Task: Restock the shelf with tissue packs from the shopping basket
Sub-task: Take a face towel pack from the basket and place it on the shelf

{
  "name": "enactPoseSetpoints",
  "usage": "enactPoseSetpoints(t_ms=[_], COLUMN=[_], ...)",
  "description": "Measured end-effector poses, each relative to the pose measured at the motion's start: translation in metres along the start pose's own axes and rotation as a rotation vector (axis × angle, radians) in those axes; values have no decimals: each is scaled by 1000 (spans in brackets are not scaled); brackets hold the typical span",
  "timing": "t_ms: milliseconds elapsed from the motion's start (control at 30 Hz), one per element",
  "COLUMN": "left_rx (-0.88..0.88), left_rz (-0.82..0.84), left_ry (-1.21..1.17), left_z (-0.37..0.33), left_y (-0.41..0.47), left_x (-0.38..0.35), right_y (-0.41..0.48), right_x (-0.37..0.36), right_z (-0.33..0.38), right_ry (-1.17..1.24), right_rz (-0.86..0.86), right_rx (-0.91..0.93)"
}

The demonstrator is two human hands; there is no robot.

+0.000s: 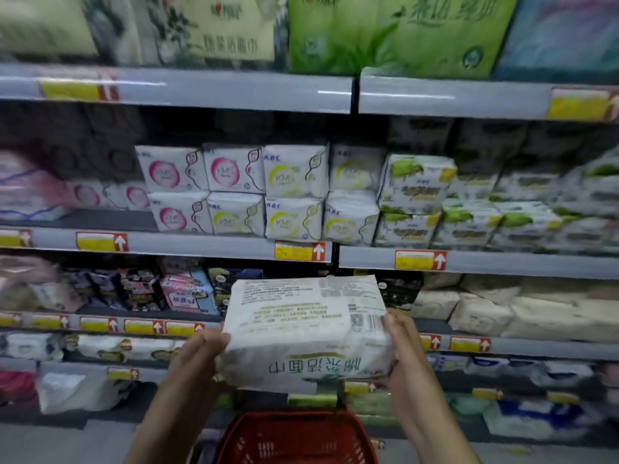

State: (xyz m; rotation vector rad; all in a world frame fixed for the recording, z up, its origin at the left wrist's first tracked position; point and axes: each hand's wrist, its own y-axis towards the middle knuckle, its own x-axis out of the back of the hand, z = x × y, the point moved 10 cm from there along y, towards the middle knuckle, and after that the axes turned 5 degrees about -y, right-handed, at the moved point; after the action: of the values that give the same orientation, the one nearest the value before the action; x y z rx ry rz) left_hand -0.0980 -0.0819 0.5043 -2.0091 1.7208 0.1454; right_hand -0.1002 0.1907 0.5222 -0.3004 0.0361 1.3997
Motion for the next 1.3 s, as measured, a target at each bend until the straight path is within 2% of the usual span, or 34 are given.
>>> enactPoseSetpoints(t_ms=[300,367,533,633,1033,1200,1300], left_rx=[-113,-102,-23,40,-41,-153,-272], left_rz=[105,148,397,453,347,322,316], left_ry=[-183,-185,-153,-133,-40,-59,-16], left_z=[-58,-65,-71,-70,-86,-90,-102], left_y=[-12,-16,-38,-47,-50,-46,-50], left_x=[-44,-55,-95,-105,-120,-124,-128], right_y=[3,0,-9,-13,-23,-24,-18], right_x=[2,2,3,4,16,22,31], right_z=[72,87,115,131,153,149,139], right_ry=[31,34,36,27,-93,-109,-111], right_rz=[69,80,92,102,111,105,100], right_rx=[146,193,294,343,460,462,389])
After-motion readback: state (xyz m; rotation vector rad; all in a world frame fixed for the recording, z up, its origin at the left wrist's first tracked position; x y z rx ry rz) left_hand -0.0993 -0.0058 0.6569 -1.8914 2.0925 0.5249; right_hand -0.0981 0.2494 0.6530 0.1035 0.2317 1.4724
